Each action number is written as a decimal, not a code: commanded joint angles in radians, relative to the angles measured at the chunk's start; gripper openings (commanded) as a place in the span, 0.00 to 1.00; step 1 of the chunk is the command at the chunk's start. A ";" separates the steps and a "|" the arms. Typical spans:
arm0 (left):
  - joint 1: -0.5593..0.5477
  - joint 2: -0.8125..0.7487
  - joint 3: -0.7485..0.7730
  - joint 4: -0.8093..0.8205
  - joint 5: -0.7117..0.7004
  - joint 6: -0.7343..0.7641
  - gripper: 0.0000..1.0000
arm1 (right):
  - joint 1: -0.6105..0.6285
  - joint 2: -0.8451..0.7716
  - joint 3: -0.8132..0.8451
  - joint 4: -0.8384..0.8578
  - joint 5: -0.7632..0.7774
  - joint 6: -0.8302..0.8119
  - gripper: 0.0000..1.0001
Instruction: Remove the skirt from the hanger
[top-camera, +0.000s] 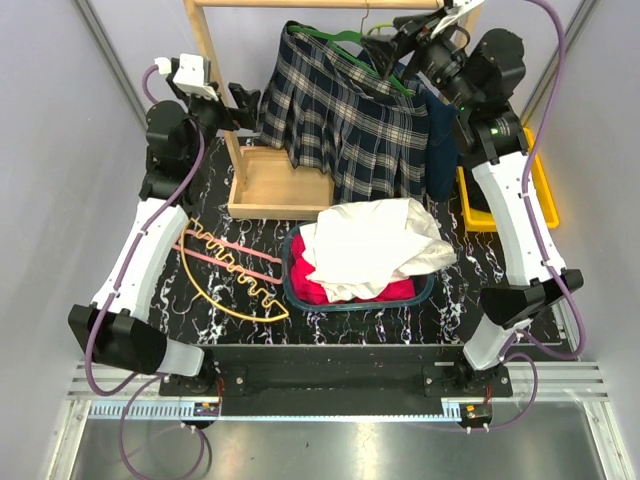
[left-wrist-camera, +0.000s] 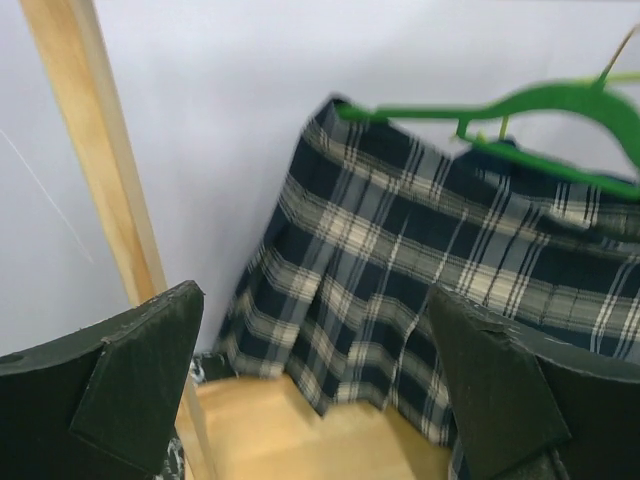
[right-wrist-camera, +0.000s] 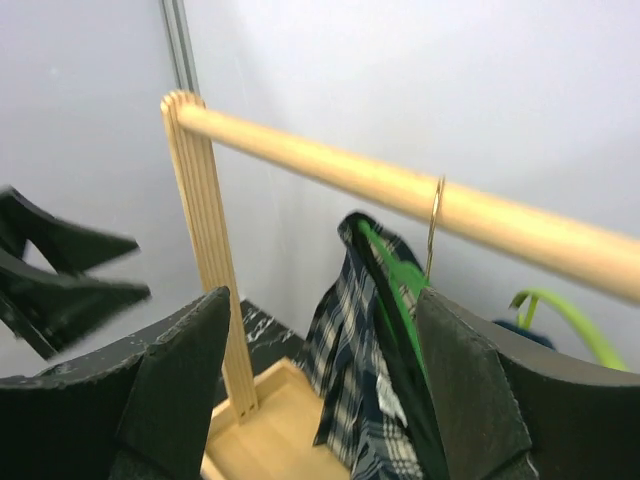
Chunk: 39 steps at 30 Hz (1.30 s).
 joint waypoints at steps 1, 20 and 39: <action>0.024 0.008 -0.014 0.016 0.078 -0.057 0.99 | 0.003 0.088 0.085 -0.004 0.017 -0.056 0.81; 0.099 -0.040 -0.061 0.007 0.153 -0.055 0.99 | 0.000 0.323 0.228 -0.020 0.076 -0.135 0.51; 0.103 -0.012 -0.026 0.044 0.193 -0.105 0.99 | 0.002 0.116 0.331 -0.021 0.049 -0.116 0.00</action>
